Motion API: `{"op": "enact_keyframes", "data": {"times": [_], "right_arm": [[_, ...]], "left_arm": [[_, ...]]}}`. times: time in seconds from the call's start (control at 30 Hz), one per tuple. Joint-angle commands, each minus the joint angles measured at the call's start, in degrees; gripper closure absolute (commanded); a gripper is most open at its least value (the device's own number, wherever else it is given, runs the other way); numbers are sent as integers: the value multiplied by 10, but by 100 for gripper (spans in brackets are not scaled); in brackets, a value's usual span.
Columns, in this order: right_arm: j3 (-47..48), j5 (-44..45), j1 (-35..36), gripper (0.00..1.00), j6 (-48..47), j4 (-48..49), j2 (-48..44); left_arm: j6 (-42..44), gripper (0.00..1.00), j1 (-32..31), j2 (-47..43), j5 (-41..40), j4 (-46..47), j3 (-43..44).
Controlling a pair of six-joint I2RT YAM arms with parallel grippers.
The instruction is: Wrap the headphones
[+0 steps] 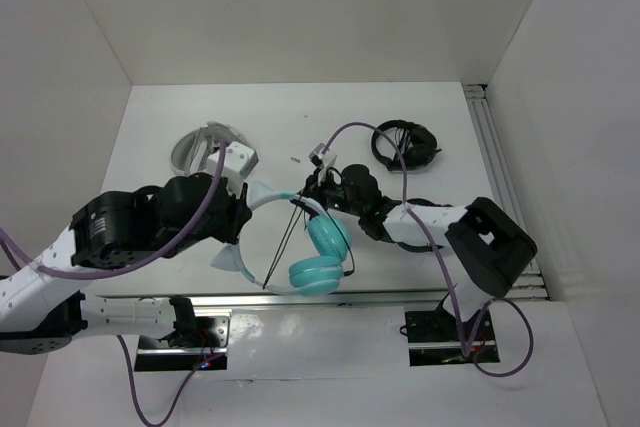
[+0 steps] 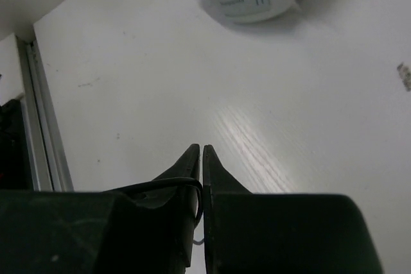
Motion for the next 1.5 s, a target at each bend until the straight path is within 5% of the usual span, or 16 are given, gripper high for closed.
{"op": "enact_keyframes", "data": {"times": [0.0,0.4,0.5,0.57,0.77,0.87,1.13,1.23,1.47], "right_arm": [[-25,-17,-21,85,43,39,69],[-25,-18,-21,82,43,77,106],[-25,-18,-21,93,58,98,112],[-32,-11,-21,100,63,98,112],[-131,97,20,100,105,91,30],[-176,203,86,100,124,22,-54],[-160,424,314,100,155,-233,-262],[-116,474,382,100,155,-319,-299],[21,421,450,99,116,-418,-258]], "left_arm": [[-36,100,-10,-23,30,124,71],[-58,100,-10,-13,24,114,82],[-65,100,-10,-13,12,102,88],[-104,100,-10,-8,-33,78,95],[-246,100,-10,-15,-239,-3,86],[-313,100,19,-15,-292,-31,63],[-129,100,291,48,-140,153,-29],[-115,100,329,78,-127,170,-50],[-162,100,316,154,-197,124,-86]]}}
